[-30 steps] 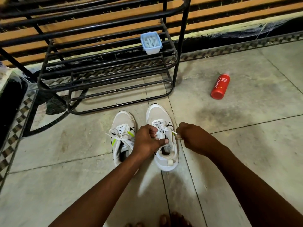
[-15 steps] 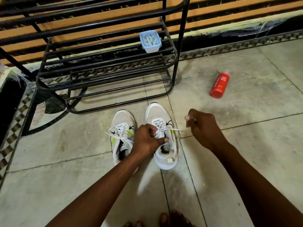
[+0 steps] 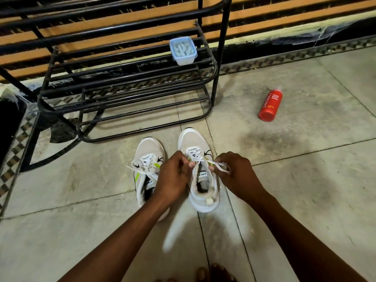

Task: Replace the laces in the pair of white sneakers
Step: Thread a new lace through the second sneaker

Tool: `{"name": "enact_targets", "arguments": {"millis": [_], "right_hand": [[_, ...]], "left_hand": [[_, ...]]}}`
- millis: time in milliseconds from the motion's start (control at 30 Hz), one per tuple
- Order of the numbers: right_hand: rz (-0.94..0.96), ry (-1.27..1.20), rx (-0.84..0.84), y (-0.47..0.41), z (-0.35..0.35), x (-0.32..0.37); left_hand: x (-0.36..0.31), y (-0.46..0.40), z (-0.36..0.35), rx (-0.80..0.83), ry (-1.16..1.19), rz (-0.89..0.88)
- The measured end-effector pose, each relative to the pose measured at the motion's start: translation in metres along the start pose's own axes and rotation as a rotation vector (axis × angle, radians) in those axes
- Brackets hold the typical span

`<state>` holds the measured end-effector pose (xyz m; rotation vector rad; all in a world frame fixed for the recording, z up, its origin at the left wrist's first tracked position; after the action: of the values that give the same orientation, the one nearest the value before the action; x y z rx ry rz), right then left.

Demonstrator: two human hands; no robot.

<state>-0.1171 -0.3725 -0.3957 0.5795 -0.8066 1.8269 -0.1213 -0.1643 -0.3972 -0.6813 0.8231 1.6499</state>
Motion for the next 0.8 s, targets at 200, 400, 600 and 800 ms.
{"name": "enact_targets", "arguments": {"millis": [200, 400, 600, 800], "right_hand": [[-0.002, 0.043, 0.08, -0.002, -0.016, 0.016], [-0.058, 0.048, 0.115, 0.0, -0.024, 0.013], [-0.063, -0.02, -0.027, -0.002, -0.004, 0.018], [-0.133, 0.002, -0.069, -0.014, 0.012, 0.026]], "left_hand": [[-0.005, -0.002, 0.004, -0.037, -0.074, -0.014], [-0.007, -0.002, 0.01, -0.025, -0.05, -0.004], [-0.015, -0.006, 0.024, -0.099, 0.039, -0.003], [-0.037, -0.004, 0.047, -0.175, 0.13, 0.006]]}}
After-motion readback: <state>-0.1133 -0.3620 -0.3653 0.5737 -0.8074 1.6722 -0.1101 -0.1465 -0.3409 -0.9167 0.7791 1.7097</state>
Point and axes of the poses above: each hand's wrist, its own y-axis away from the middle knuckle, its own z-axis out of the back of the hand, x = y × z, the point moved 4 cm from there along -y, towards the middle knuckle, and after that the axes turned 10 degrees about z, right-handed, at the moved point
